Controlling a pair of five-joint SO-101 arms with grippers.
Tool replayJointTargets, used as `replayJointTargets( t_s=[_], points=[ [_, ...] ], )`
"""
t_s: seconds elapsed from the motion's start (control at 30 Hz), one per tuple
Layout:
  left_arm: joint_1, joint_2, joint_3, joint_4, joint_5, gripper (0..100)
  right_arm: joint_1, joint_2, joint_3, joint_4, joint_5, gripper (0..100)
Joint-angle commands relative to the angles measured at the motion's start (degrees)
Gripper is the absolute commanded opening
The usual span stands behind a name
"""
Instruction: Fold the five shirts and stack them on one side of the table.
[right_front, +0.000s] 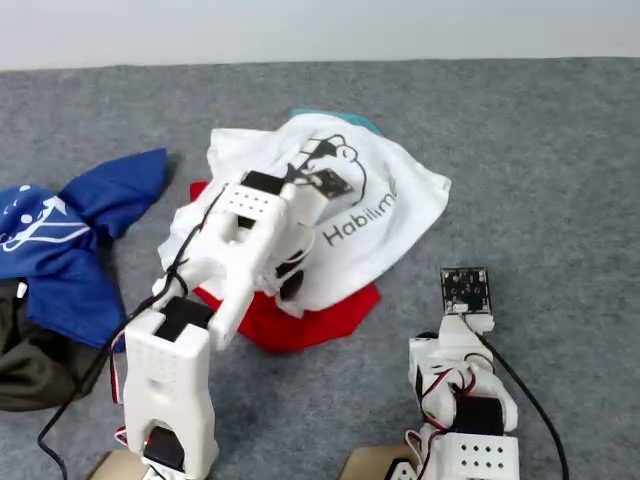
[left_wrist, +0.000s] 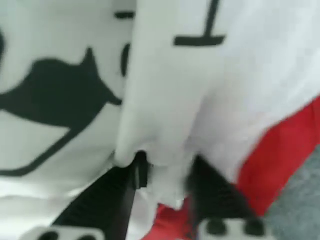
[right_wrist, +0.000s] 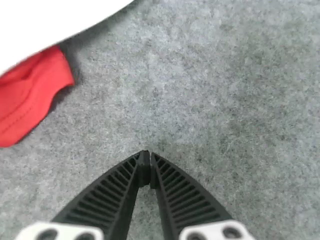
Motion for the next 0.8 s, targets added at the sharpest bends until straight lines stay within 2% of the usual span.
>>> replayJointTargets(
  t_s=[0.0, 0.17, 0.27, 0.4, 0.57, 0.77],
  points=[
    [-0.44, -2.11, -0.22, 3.78, -0.88, 1, -0.48, -0.40, 0.70, 0.22, -0.26, 0.9],
    [-3.16, -11.87, -1.71, 8.62, -0.62, 0, -0.48, -0.40, 0.70, 0.22, -0.26, 0.9],
    [-7.65, -21.89, -3.91, 9.85, 0.53, 0, -0.48, -0.40, 0.70, 0.22, -0.26, 0.9],
    [-16.70, -34.02, -8.57, 9.67, 6.86, 0, -0.48, -0.40, 0.70, 0.22, -0.26, 0.9],
    [-30.24, -43.25, -13.58, 7.12, 11.52, 0, -0.48, -0.40, 0.70, 0.22, -0.26, 0.9],
    [-47.21, -48.88, -16.48, 1.58, 13.36, 0, -0.48, -0.40, 0.70, 0.22, -0.26, 0.9]
  ],
)
